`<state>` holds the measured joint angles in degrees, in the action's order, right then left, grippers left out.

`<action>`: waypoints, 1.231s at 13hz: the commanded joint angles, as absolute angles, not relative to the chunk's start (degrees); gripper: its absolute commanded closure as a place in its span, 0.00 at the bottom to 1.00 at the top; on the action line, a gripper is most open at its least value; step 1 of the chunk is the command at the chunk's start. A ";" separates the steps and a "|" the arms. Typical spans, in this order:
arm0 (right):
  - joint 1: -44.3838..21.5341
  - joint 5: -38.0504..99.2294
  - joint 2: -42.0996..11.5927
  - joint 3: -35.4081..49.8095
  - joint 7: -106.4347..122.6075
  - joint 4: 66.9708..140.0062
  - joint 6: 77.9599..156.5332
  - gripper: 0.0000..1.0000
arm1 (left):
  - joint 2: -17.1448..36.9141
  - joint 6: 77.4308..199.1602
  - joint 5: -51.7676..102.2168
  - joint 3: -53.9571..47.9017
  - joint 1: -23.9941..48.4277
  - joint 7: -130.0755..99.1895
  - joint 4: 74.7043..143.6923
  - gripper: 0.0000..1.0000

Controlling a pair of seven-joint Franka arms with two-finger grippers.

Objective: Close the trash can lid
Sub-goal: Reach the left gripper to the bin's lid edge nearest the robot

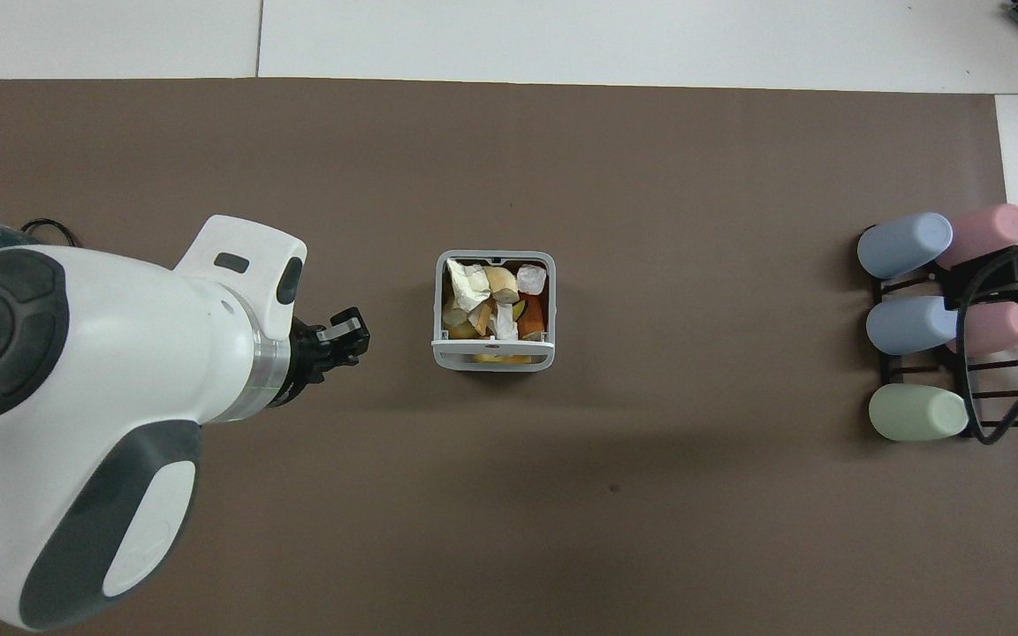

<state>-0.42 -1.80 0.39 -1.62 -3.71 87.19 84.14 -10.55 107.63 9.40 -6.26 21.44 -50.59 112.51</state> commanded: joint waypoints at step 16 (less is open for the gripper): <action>-0.35 -1.14 1.23 -1.76 -3.16 87.89 83.85 0.00 | -6.87 129.63 16.52 -5.54 30.94 -70.22 119.62 1.00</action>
